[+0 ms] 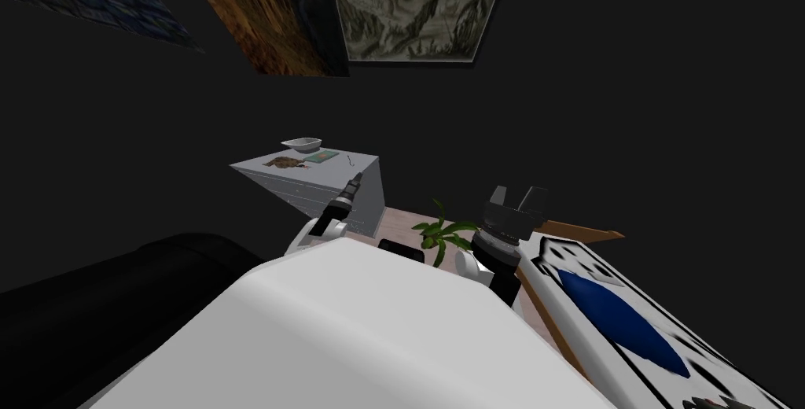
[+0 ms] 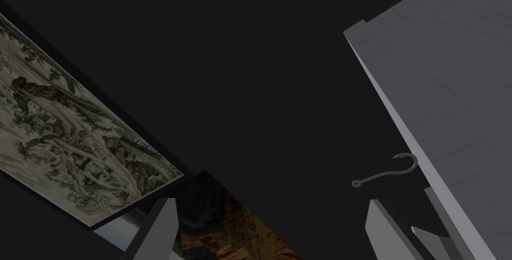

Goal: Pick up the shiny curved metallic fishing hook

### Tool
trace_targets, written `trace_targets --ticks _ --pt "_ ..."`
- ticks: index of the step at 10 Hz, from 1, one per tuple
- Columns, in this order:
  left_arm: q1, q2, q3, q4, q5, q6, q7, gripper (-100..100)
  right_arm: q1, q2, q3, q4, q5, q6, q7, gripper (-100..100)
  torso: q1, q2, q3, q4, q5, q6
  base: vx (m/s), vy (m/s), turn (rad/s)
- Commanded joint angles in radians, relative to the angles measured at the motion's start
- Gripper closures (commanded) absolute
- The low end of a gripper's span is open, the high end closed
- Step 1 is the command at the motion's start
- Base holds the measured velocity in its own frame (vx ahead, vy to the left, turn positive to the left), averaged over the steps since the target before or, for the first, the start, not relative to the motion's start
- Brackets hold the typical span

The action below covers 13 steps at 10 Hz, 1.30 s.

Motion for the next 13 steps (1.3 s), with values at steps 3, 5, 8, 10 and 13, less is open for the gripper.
trace_targets --ticks 3,5,8,10,13 --pt "-0.041 0.000 0.034 0.013 -0.029 0.080 -0.027 -100 0.000 0.000 0.000 0.000 0.000 0.000 0.000 0 0.005 0.000 0.000 0.000 0.001 0.000 0.064 -0.049 -0.007" --pt "-0.085 0.000 0.064 0.029 -0.056 0.138 -0.047 -100 0.000 0.000 0.000 0.000 0.000 0.000 0.000 0 0.009 0.001 0.001 0.000 0.002 0.000 0.046 0.016 -0.010" --pt "-0.161 -0.002 0.113 0.057 -0.103 0.228 -0.073 -100 0.000 0.000 0.000 0.000 0.000 0.000 0.000 0 0.014 -0.002 -0.001 0.000 0.003 0.000 0.093 0.069 -0.017" --pt "-0.215 -0.005 0.147 0.079 -0.135 0.284 -0.088 -100 0.000 0.000 0.000 0.000 0.000 0.000 0.000 0 0.015 -0.002 -0.001 -0.001 0.004 0.000 0.088 0.095 -0.017" --pt "-0.267 -0.008 0.179 0.101 -0.166 0.346 -0.102 -100 0.000 0.000 0.000 0.000 0.000 0.000 0.000 0 0.016 0.000 0.000 0.000 0.004 0.000 0.065 0.093 -0.012"
